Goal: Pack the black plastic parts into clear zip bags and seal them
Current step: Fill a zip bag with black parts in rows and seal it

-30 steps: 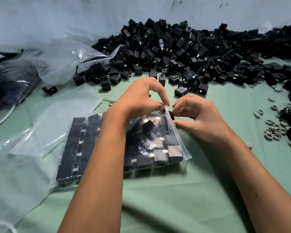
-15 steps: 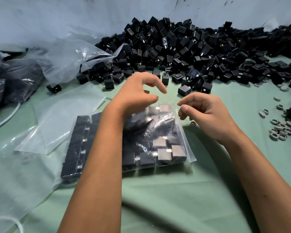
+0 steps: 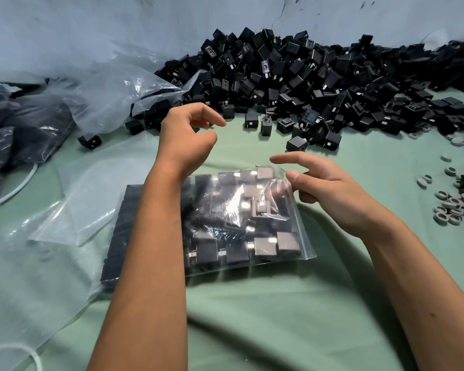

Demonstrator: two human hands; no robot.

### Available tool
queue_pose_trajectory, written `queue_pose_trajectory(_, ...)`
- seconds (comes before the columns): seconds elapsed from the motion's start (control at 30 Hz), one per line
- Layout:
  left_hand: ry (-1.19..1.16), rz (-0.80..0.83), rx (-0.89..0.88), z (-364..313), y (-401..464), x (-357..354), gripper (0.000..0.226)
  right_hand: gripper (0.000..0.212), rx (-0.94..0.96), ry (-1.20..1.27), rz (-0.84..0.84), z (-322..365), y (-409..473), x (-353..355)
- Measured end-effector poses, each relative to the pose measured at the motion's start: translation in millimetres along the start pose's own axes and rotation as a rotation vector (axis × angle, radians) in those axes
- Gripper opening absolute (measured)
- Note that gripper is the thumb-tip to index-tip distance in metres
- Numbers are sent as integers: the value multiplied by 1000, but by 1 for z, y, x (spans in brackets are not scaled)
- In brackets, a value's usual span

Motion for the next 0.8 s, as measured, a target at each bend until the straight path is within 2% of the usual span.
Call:
queue_pose_trajectory(0.1, 0, 13, -12, -1, 0, -1, 34, 28, -32, -13, -77, -2, 0, 11)
queue_pose_trajectory(0.27, 13, 50, -34, -5, -1, -7, 34, 31, 40, 46, 120, 9, -3, -11)
queue_pose_trajectory(0.33, 49, 107, -33, -8, -3, -15, 36, 28, 62, 17, -3, 9, 0, -3)
queue_pose_trajectory(0.4, 92, 205, -41, -13, -7, -26, 40, 23, 80, -127, -269, 4, 1, 21)
queue_pose_trajectory(0.47, 161, 323, -76, -20, -15, -43, 45, 19, 75, -467, -459, -2, -2, 45)
queue_pose_trajectory(0.5, 199, 385, -95, -23, -19, -52, 48, 18, 46, -660, -468, -7, -3, 50)
queue_pose_trajectory(0.53, 235, 446, -107, -25, -22, -63, 52, 22, 14, -791, -429, -13, -2, 52)
queue_pose_trajectory(0.63, 344, 554, -131, -28, -31, -86, 61, 39, -1, -908, -243, -27, 10, 40)
queue_pose_trajectory(0.73, 423, 564, -187, -30, -36, -91, 57, 52, 8, -1076, -80, -33, 31, 25)
queue_pose_trajectory(0.8, 450, 561, -198, -30, -37, -90, 52, 56, -64, -1096, 17, -38, 47, 23)
Point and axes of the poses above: each hand's wrist, its own y-axis towards the middle knuckle, its own x-axis out of the back of the hand, z = x × y, the point moved 6 cm from there along y, towards the middle knuckle, and after that the axes turned 11 degrees about x, right-handed, at the moved point
